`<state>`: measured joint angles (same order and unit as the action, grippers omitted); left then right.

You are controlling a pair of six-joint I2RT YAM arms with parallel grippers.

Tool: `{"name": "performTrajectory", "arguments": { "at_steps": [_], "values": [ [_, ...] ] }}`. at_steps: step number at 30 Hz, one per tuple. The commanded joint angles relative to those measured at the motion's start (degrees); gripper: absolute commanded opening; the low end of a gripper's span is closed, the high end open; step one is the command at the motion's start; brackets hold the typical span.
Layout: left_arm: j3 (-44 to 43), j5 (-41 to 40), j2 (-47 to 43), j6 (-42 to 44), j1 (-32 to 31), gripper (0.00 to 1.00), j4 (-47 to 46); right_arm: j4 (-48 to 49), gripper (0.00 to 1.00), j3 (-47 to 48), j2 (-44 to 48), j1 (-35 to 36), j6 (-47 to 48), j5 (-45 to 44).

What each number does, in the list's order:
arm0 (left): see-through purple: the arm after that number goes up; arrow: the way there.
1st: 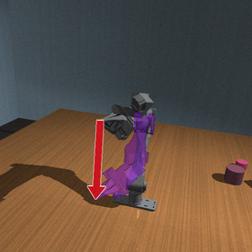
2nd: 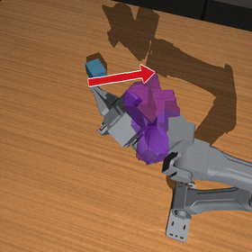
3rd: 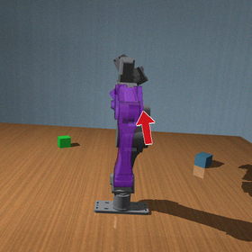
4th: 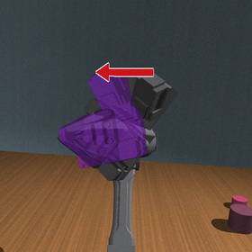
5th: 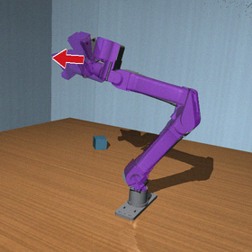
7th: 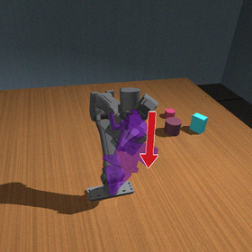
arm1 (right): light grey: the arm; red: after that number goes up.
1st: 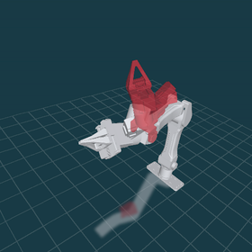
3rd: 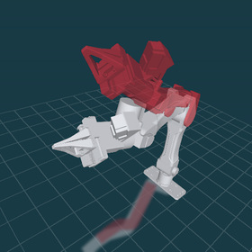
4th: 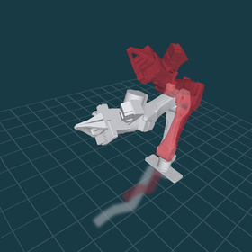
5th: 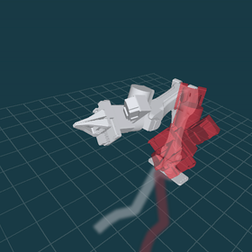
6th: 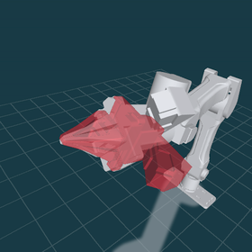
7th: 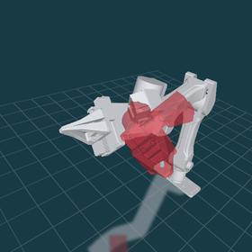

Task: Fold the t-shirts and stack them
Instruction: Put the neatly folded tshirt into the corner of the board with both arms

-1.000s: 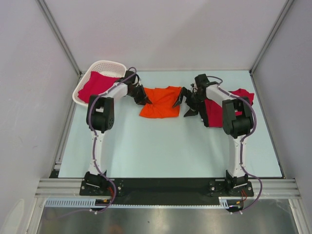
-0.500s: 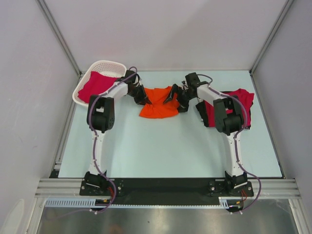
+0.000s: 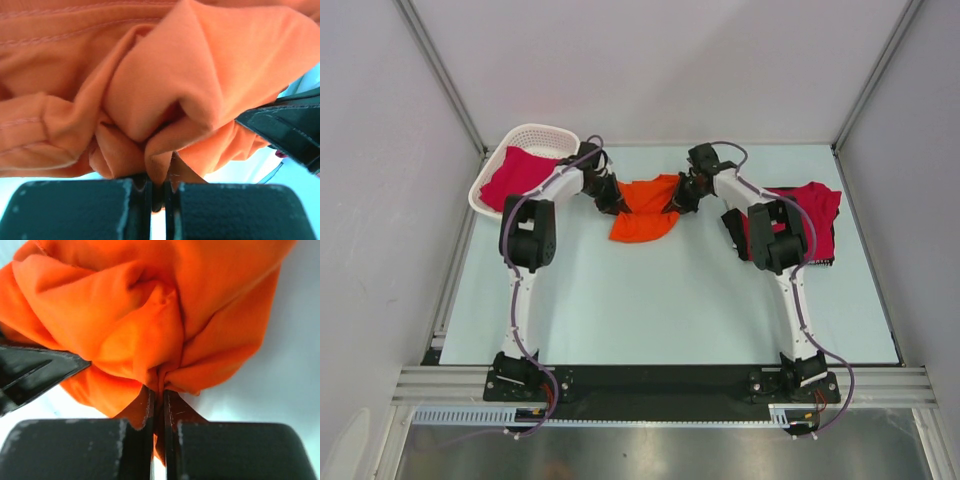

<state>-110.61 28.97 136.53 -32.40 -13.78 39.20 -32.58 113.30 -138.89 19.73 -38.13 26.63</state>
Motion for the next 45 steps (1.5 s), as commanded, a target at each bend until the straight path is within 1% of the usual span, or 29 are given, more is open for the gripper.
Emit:
{"name": "performTrajectory", "arguments": {
  "at_steps": [1,7,10,14,19,23,26,28,32,36,41,45],
  "values": [
    [-4.7,-0.1,-3.3,1.8,-2.4,0.00,1.9,-3.8,0.00,2.7,7.0,1.0,7.1,-16.5],
    [-10.2,0.2,-6.4,-1.6,-7.1,0.00,-1.0,-3.9,0.00,0.5,17.1,1.7,12.6,-28.7],
    [-13.8,0.8,-6.1,-3.1,-9.6,0.00,-1.2,-3.5,0.00,-1.8,20.8,1.2,14.2,-32.2],
    [-16.4,1.4,-5.7,-4.9,-12.8,0.00,-1.4,-3.3,0.00,-5.0,24.9,-0.7,15.3,-34.7],
    [-17.3,2.9,-5.5,-7.7,-15.4,0.00,-3.5,-1.4,0.00,-11.9,30.7,-4.8,15.7,-37.2],
    [-20.9,5.0,-3.6,-11.1,-17.4,0.00,-5.7,0.0,0.00,-16.7,34.0,-7.8,16.9,-38.1],
    [-24.5,5.8,-1.8,-13.4,-18.9,0.00,-6.6,2.2,0.00,-18.9,35.3,-10.7,17.6,-37.4],
    [-25.3,5.0,-1.7,-14.6,-19.6,0.00,-8.1,2.5,0.00,-18.1,34.7,-12.0,17.9,-35.9],
    [-25.6,4.8,-2.0,-18.0,-20.8,0.00,-14.0,2.3,0.00,-12.8,32.0,-14.1,19.0,-35.6],
    [-29.0,5.1,-0.2,-20.3,-21.8,0.00,-16.2,3.2,0.00,-9.9,30.4,-15.6,19.8,-37.2],
    [-28.8,4.3,-1.2,-19.6,-23.3,0.00,-19.2,6.0,0.00,-9.8,30.9,-17.6,20.7,-37.5],
    [-28.6,6.1,0.0,-21.7,-23.7,0.00,-21.0,5.9,0.00,-11.7,32.8,-19.3,20.7,-38.4]
  ]
}}
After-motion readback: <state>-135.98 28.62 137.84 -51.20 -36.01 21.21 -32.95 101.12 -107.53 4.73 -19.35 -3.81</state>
